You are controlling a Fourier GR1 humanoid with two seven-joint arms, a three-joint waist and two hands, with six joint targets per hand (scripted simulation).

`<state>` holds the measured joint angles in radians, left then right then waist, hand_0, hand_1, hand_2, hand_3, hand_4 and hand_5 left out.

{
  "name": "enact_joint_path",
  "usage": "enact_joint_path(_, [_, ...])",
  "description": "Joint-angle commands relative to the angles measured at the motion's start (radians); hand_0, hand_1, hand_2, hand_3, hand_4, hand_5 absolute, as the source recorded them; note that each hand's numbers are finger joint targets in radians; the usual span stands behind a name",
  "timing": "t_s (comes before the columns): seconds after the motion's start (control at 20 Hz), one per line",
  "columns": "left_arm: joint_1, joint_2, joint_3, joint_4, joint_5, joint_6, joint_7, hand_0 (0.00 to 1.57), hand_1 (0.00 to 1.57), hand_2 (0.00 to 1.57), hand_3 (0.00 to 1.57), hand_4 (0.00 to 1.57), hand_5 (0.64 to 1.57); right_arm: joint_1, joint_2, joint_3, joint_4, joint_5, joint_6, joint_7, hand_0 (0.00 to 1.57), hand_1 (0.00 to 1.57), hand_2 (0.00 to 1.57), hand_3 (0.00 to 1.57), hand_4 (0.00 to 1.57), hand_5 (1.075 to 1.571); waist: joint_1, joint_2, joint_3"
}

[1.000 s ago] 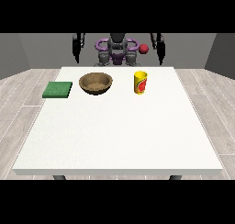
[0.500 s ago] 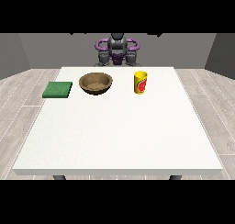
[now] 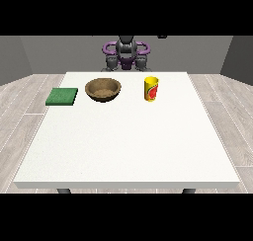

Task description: Pick the cup and pour the ball into the bowl, then pick the bowl and place it on the pad

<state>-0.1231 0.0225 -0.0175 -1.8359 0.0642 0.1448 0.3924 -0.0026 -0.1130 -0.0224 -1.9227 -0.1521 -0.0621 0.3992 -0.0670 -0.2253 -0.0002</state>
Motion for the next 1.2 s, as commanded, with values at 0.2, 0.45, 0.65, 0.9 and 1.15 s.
enact_joint_path(0.2, [-0.129, 0.019, 0.04, 0.11, -0.022, -0.022, -0.248, 0.0, 0.0, 0.0, 0.0, 0.58, 1.537, -0.081, 0.029, -0.03, 0.071, 0.011, 0.029, -0.25, 0.0, 0.0, 0.0, 0.22, 0.73, 1.551, -0.004, 0.324, 0.0004])
enact_joint_path(0.45, [-0.143, 0.047, 0.086, 0.252, -0.07, -0.025, -0.474, 0.0, 0.0, 0.0, 0.0, 0.55, 1.487, -0.097, 0.016, -0.048, 0.104, -0.016, 0.085, -0.348, 0.0, 0.0, 0.0, 0.0, 0.69, 1.543, -0.04, 0.438, 0.0001])
enact_joint_path(0.65, [-0.162, 0.074, 0.145, 0.412, -0.024, -0.075, -0.581, 0.0, 0.0, 0.0, 0.0, 0.41, 1.484, -0.105, -0.012, -0.09, 0.117, -0.053, 0.115, -0.353, 0.0, 0.0, 0.0, 0.0, 0.68, 1.547, -0.058, 0.446, -0.0002])
enact_joint_path(0.9, [-0.172, 0.058, 0.135, 0.595, -0.036, -0.107, -0.727, 0.0, 0.0, 0.0, 0.0, 0.04, 1.457, -0.131, -0.052, -0.158, 0.225, -0.09, 0.167, -0.41, 0.0, 0.0, 0.0, 0.0, 0.67, 1.56, -0.035, 0.435, 0.0])
enact_joint_path(1.15, [-0.257, 0.043, 0.137, 0.743, -0.059, -0.081, -0.768, 0.0, 0.0, 0.0, 0.0, 0.11, 1.436, -0.158, -0.098, -0.208, 0.302, -0.109, 0.196, -0.4, 0.0, 0.0, 0.0, 0.0, 0.66, 1.559, -0.041, 0.422, 0.0001])
